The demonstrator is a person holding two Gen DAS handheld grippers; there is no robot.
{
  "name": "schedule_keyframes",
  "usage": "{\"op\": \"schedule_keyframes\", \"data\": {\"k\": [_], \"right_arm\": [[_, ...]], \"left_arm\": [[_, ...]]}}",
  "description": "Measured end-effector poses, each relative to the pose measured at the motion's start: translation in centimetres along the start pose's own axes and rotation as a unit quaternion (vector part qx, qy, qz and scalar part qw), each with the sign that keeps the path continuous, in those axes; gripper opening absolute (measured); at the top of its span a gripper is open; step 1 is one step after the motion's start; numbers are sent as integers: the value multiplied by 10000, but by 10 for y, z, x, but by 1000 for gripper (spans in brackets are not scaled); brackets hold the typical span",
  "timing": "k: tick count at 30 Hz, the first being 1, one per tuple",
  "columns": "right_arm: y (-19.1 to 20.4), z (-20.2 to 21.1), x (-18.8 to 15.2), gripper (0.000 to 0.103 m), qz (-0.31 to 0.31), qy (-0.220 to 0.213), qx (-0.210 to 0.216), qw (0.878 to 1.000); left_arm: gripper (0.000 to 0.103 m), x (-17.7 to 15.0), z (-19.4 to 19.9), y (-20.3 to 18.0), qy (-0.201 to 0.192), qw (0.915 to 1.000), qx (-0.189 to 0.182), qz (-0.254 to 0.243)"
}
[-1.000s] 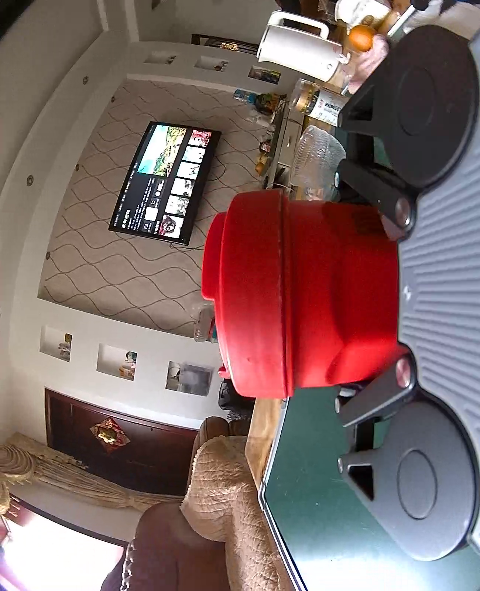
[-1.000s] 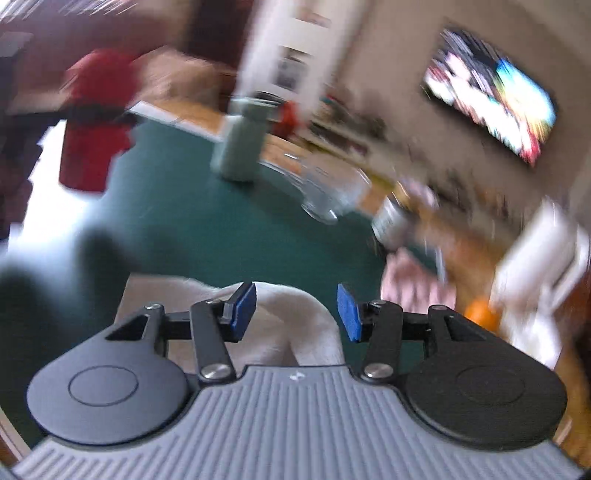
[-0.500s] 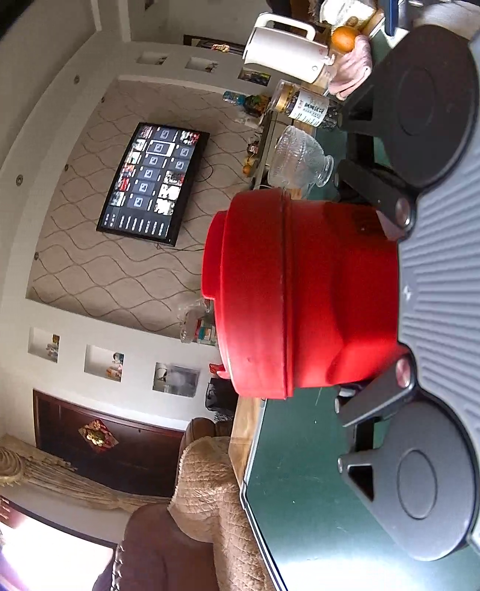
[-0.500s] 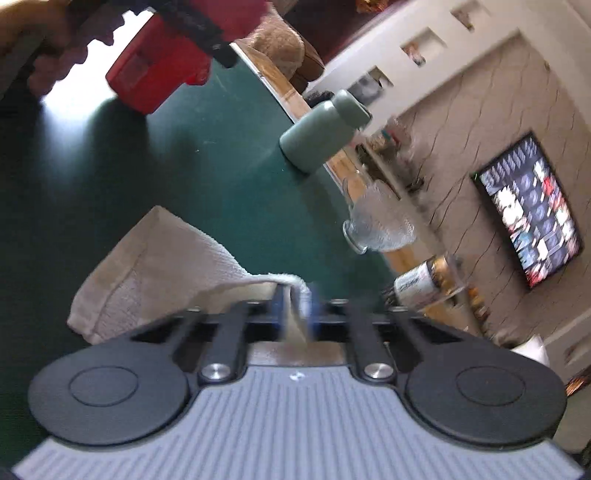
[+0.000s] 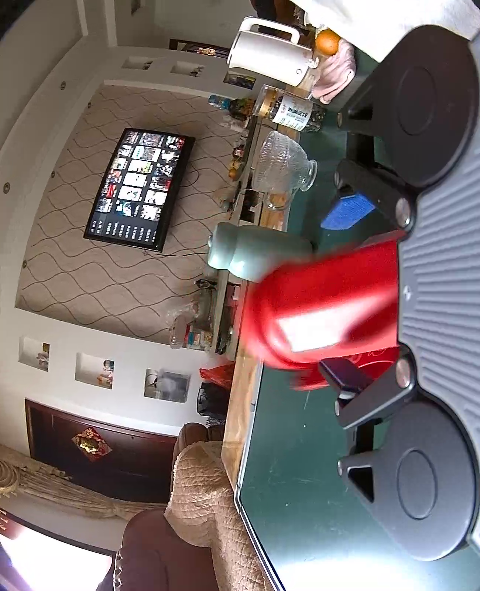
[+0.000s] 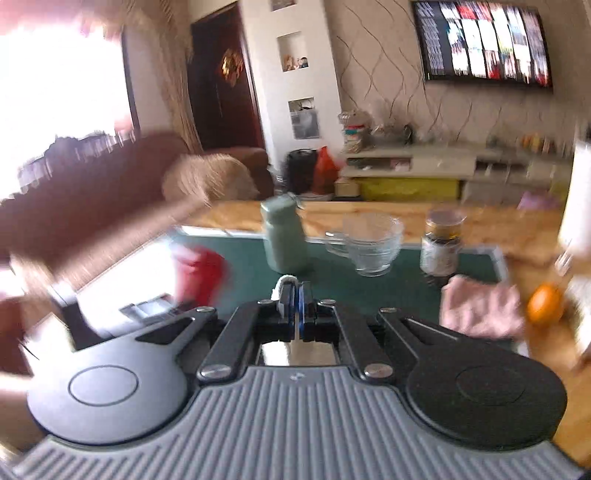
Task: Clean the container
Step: 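Hold the red tumbler in the left gripper while the right gripper lays the towel down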
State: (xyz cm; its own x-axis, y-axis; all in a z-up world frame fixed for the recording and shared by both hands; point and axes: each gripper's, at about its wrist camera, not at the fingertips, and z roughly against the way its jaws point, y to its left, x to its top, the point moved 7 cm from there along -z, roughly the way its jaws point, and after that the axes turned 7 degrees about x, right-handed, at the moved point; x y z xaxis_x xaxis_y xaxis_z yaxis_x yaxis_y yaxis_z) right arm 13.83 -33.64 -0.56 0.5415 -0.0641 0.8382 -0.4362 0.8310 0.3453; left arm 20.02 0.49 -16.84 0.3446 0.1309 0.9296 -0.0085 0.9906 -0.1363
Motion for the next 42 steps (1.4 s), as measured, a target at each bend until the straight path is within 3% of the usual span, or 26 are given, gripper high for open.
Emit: {"op": "schedule_keyframes", "data": {"k": [7,10,14,19,21,25,27,31,34,37,40,42], "right_arm": [[-2,35,42,2,-1637,-389,923,9814],[-2,36,45,2,-1726,-412,944,9796],[-3,36,46,2,-2083,-469,1337,9678],[0,37,53,2,-2337,-615,1930,9510],[-6,38,54,2,-2445,-718,2100,9439],[-53,26,33,2,-2832,-729,1880,9376],[-92,14,11,2,-3154,-618,1654,9324],[-174,-7,-49,2,-3860,-498,1103,9145],[-212,-10,-85,2,-4182,-562,825,9029],[-225,-13,-99,2,-4341,-663,781,8950],[-215,-23,-92,2,-4205,-620,826,9014],[-201,-36,-83,2,-4104,-509,915,9059]], "left_arm": [[81,-3,-5,2,153,9999,-14,28],[83,-5,-7,3,253,9996,-43,77],[100,-3,-10,5,403,9989,-157,196],[103,24,-16,-5,702,9949,-666,292],[103,34,-30,-12,1105,9904,-780,289],[103,35,-65,-9,2063,9755,-539,538],[103,34,-79,-3,2292,9702,-432,663],[103,29,-105,1,2610,9639,-335,415],[103,24,-120,-4,2798,9591,-334,262],[103,21,-132,-10,2834,9586,-275,83],[101,18,-136,-13,2798,9598,-222,-12],[89,15,-138,-12,2767,9608,-182,10]]}}
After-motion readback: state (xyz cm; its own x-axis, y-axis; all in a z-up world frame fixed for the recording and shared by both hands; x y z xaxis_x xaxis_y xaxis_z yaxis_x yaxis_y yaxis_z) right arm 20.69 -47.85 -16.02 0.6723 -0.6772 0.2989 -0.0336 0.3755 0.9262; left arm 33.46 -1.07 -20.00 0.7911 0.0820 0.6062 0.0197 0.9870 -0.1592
